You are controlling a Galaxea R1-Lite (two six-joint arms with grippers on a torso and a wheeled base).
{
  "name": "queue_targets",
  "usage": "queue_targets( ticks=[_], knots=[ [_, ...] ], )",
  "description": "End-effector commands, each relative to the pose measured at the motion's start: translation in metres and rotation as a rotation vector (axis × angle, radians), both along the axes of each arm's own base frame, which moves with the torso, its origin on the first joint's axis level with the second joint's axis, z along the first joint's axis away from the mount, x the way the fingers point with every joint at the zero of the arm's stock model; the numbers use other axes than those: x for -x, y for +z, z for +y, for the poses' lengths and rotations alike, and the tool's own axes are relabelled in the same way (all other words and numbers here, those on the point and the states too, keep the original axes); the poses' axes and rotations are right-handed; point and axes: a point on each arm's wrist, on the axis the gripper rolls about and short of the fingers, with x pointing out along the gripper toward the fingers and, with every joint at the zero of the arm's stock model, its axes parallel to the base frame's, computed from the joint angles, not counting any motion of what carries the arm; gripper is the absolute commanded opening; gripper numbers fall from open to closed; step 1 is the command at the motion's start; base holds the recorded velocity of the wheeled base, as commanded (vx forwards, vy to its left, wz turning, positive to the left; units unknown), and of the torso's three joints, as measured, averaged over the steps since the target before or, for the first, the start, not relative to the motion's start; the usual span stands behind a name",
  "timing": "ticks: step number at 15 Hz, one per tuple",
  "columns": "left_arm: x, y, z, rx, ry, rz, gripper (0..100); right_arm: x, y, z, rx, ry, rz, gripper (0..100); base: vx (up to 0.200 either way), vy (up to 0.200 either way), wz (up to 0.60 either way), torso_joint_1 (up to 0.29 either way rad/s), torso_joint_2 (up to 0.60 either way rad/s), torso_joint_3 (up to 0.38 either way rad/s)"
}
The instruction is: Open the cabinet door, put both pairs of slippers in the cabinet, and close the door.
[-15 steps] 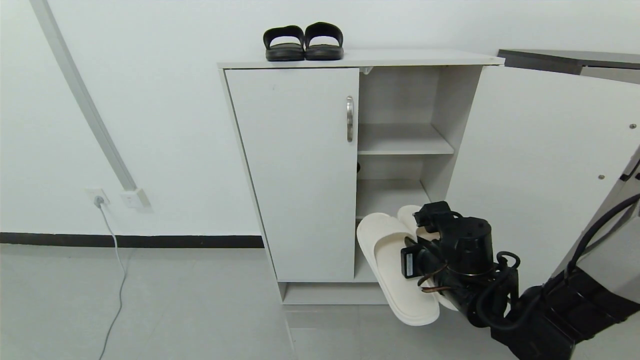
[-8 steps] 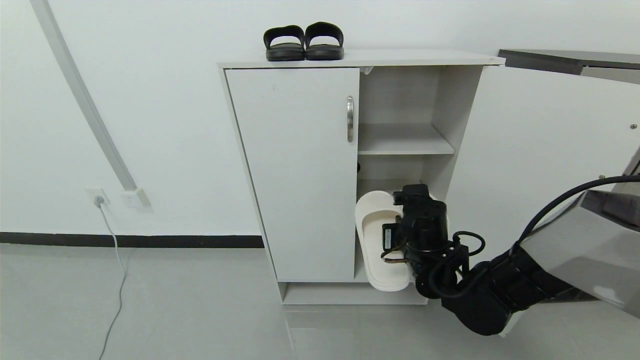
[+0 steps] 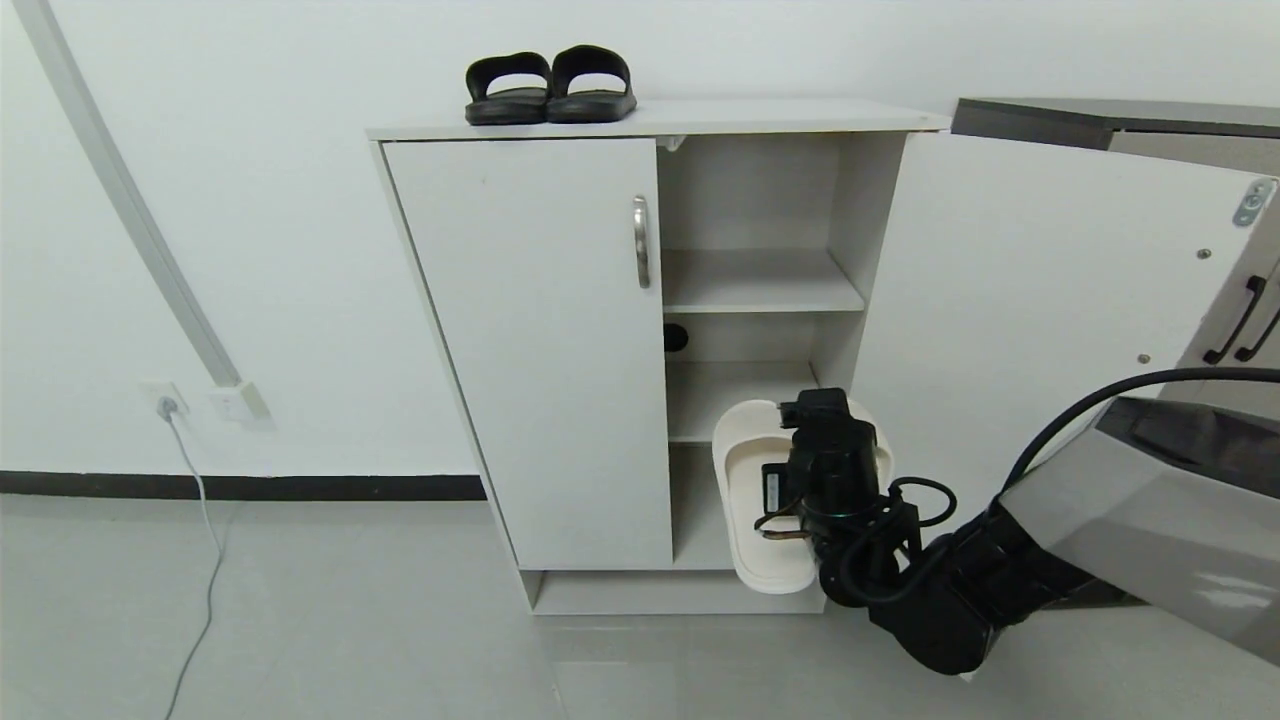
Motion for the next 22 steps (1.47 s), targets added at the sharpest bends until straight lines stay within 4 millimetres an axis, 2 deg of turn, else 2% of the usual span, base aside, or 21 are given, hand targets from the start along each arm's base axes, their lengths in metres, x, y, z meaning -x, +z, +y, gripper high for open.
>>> queue_targets(
  ticks=[1,17,22],
  knots=[
    [0.000,0.000,0.000,0.001,0.013,0.003,0,0.002,-0.012,-0.002,0.021,0.008,0.031,0,0.000,0.000,0.00,0.000,0.00,0.000],
    [0.000,0.000,0.000,0.004,0.016,0.003,0,0.008,-0.026,-0.001,-0.003,0.104,0.032,0,0.000,0.000,0.00,0.000,0.00,0.000],
    [0.000,0.000,0.000,0.003,0.015,0.003,0,0.005,-0.026,-0.001,-0.010,0.116,0.033,0,0.000,0.000,0.00,0.002,0.00,-0.169]
  ],
)
